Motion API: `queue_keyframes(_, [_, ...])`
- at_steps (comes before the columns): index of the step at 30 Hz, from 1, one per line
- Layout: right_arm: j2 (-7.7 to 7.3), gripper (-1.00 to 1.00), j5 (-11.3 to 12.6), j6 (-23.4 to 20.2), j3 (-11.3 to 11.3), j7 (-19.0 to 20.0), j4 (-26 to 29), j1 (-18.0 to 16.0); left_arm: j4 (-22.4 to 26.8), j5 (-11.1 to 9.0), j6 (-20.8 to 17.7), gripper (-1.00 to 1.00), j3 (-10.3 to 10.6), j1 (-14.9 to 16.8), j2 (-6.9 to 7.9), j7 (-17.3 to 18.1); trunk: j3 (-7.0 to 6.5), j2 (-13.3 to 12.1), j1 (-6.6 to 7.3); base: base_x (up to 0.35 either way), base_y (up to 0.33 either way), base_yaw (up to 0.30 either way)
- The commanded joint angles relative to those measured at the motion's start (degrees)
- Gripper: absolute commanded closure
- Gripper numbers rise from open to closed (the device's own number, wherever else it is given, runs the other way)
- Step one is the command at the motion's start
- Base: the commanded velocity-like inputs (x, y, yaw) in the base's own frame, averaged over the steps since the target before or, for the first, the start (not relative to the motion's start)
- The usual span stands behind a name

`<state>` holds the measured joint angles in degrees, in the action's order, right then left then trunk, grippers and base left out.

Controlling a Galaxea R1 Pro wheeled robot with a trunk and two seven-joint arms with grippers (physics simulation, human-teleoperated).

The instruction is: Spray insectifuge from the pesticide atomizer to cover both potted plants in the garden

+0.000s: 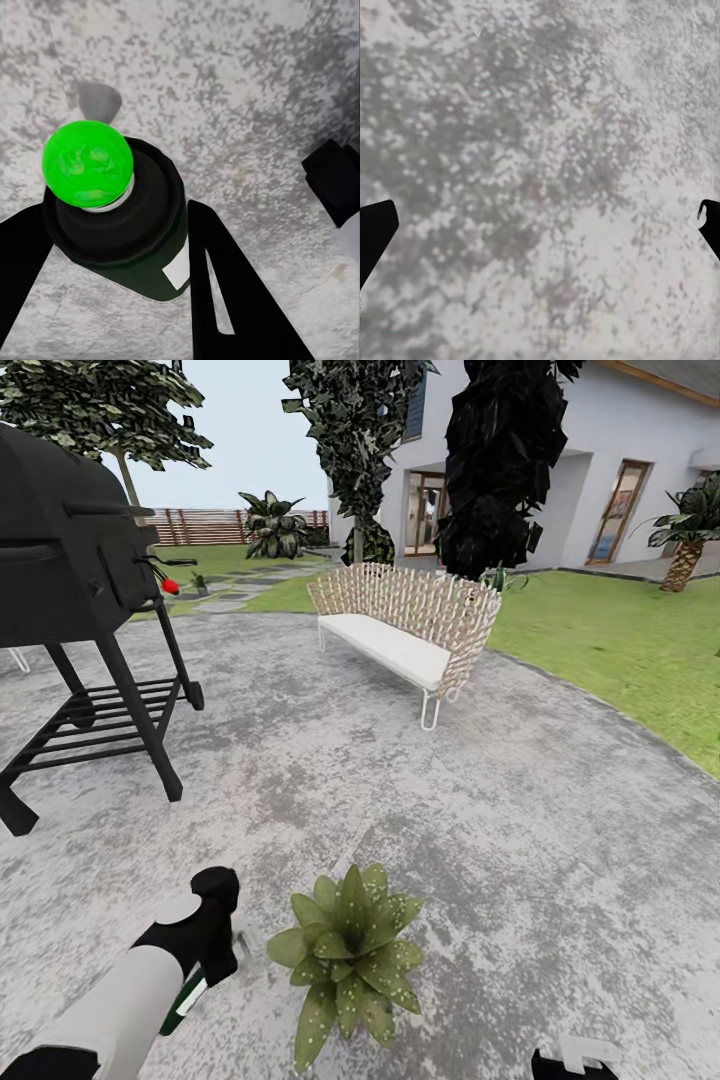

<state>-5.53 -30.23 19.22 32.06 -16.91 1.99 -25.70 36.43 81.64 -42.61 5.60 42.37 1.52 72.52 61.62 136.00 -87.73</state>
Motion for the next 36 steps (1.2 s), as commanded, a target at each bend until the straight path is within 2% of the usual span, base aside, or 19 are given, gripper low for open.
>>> queue_keyframes(1, [-0.01, -1.0, -0.61, 0.2, 0.46, -0.23, -0.12, -0.05, 0.17, -0.86, -0.14, 1.0, 0.23, -0.52, 0.14, -0.74, 0.05, 0.02, 0.01, 0.0, 0.0, -0.001])
queue_keyframes(2, [-0.01, -1.0, -0.62, 0.21, 0.46, -0.23, -0.13, -0.05, 0.38, -1.59, 0.06, 1.0, 0.19, -1.02, 0.16, -2.01, 0.05, 0.02, 0.01, 0.0, 0.0, 0.0])
queue_keyframes(4, [-0.01, -1.0, -0.62, 0.21, 0.46, -0.23, -0.14, -0.05, 0.18, -6.32, 0.41, 1.0, 0.18, -2.64, 0.09, -8.68, 0.05, 0.02, 0.01, 0.0, 0.0, 0.0])
queue_keyframes(5, [-0.05, -1.0, -0.62, 0.21, 0.46, -0.2, -0.11, -0.05, 0.05, -8.38, 0.5, 1.0, 0.16, -3.12, 0.07, -10.1, 0.05, 0.02, 0.01, 0.0, 0.0, 0.0])
queue_keyframes(7, [-0.02, -1.0, -0.51, 0.26, 0.49, -0.21, 0.03, -0.05, 0.02, -11.3, 0.98, 1.0, 0.28, -3.97, -0.02, -11.44, 0.05, 0.02, 0.01, 0.0, 0.0, 0.0])
queue_keyframes(9, [0.05, -1.0, -0.36, 0.29, 0.54, -0.28, 0.19, -0.05, 0.63, -12.77, 1.2, 1.0, 0.05, -4.44, 0.09, -11.96, 0.05, 0.02, 0.01, 0.0, 0.0, 0.0])
queue_keyframes(10, [0.07, -1.0, -0.34, 0.29, 0.54, -0.3, 0.2, -0.05, 0.72, -12.95, 1.21, 1.0, -0.03, -4.47, 0.17, -12.02, 0.05, 0.02, 0.01, 0.0, 0.0, 0.0])
queue_keyframes(11, [0.0, -1.0, -0.36, 0.29, 0.54, -0.32, 0.21, -0.05, 0.78, -12.96, 1.37, 1.0, -1.44, -4.49, 0.23, -12.31, 0.05, 0.02, 0.01, -0.126, 0.006, 0.0])
queue_keyframes(15, [0.02, -1.0, -0.28, 0.29, 0.54, -0.32, 0.21, -0.05, 0.17, -13.05, 1.44, 1.0, -1.71, -4.51, 0.24, -15.18, 0.04, 0.02, 0.01, -0.258, 0.1, -0.03])
queue_keyframes(23, [0.06, -1.0, -0.27, 0.29, 0.54, -0.32, 0.21, -0.05, 0.28, -13.14, 3.23, 1.0, -1.81, -4.49, -0.05, -15.48, -0.09, 0.02, 0.01, -0.278, 0.183, -0.219])
queue_keyframes(31, [0.09, -1.0, -0.27, 0.29, 0.63, -0.32, 0.21, -0.05, 0.74, -13.09, 3.32, 1.0, -2.0, -4.49, -0.45, -15.57, -0.11, 0.02, 0.01, -0.022, 0.329, -0.022])
queue_keyframes(36, [0.06, -1.0, -0.27, 0.29, 0.63, -0.32, 0.21, -0.05, 0.75, -13.08, 3.32, 1.0, -1.87, -4.49, -0.78, -15.65, -0.3, 0.02, 0.01, 0.0, 0.336, -0.193])
